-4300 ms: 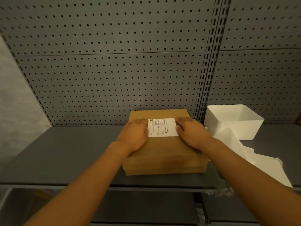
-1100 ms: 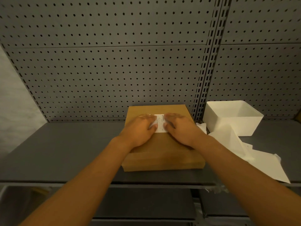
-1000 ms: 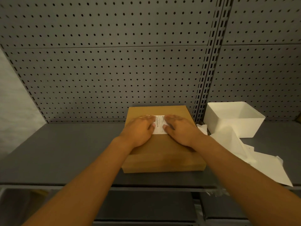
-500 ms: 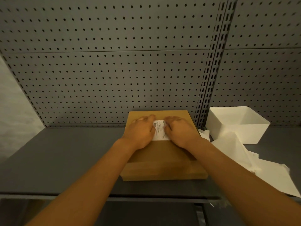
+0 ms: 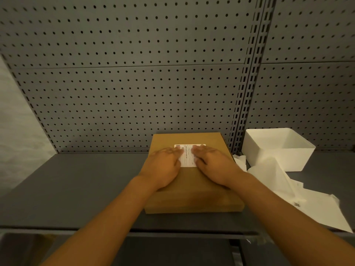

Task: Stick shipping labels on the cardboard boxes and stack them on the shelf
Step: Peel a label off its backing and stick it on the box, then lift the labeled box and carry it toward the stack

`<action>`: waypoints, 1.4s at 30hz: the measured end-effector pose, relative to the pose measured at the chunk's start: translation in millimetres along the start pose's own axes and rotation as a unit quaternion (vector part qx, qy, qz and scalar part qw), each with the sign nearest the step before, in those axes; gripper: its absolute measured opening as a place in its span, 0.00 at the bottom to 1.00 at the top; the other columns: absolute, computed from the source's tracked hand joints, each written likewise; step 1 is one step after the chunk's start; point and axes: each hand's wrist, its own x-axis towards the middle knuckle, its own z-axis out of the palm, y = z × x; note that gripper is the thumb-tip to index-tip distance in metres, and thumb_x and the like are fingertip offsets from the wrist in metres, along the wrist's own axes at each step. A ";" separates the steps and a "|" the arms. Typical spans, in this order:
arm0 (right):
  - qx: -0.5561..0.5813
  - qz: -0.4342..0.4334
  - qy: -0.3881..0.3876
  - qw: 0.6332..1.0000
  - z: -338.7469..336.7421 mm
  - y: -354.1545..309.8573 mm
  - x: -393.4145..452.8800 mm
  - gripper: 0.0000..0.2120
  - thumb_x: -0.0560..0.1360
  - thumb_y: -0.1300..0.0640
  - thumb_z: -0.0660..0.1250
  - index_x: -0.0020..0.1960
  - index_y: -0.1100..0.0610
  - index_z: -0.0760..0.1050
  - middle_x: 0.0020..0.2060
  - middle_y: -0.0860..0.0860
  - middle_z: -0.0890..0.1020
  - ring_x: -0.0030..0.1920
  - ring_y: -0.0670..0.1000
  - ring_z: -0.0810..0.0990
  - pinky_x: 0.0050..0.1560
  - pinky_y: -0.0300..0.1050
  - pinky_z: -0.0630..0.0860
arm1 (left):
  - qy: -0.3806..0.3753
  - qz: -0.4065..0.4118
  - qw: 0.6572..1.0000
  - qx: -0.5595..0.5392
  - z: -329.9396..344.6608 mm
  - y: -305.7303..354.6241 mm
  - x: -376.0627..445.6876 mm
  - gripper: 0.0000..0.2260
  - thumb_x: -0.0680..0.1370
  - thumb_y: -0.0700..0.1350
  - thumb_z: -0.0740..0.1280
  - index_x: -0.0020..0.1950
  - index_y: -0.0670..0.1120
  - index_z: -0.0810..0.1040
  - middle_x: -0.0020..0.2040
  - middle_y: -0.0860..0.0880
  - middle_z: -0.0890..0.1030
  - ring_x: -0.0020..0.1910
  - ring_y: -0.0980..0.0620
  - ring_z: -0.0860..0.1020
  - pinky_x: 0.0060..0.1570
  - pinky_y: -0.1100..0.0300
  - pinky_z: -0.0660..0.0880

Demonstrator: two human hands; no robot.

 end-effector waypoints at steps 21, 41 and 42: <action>0.073 0.035 0.063 0.995 -8.6 7.9 -56.8 0.18 0.80 0.51 0.59 0.69 0.49 0.71 0.69 0.45 0.72 0.69 0.47 0.69 0.70 0.42 0.63 | 0.063 -0.067 0.996 -0.024 -9.6 3.0 -44.1 0.17 0.81 0.50 0.56 0.69 0.54 0.72 0.69 0.56 0.73 0.68 0.55 0.70 0.62 0.56 0.71; 0.349 0.258 0.061 0.899 -10.5 11.4 -67.4 0.31 0.77 0.45 0.63 0.74 0.56 0.58 0.69 0.54 0.70 0.66 0.57 0.71 0.60 0.45 0.69 | 0.019 -0.354 0.760 -0.544 -9.9 -4.1 -54.7 0.26 0.74 0.55 0.70 0.68 0.46 0.70 0.55 0.47 0.79 0.49 0.49 0.79 0.44 0.55 0.76; 0.361 0.246 0.072 0.897 -11.8 10.5 -68.9 0.30 0.77 0.46 0.64 0.74 0.55 0.59 0.68 0.53 0.71 0.65 0.56 0.72 0.57 0.44 0.69 | 0.042 -0.347 0.760 -0.548 -10.5 -2.6 -56.5 0.27 0.74 0.55 0.70 0.70 0.47 0.68 0.56 0.47 0.79 0.50 0.49 0.79 0.45 0.55 0.75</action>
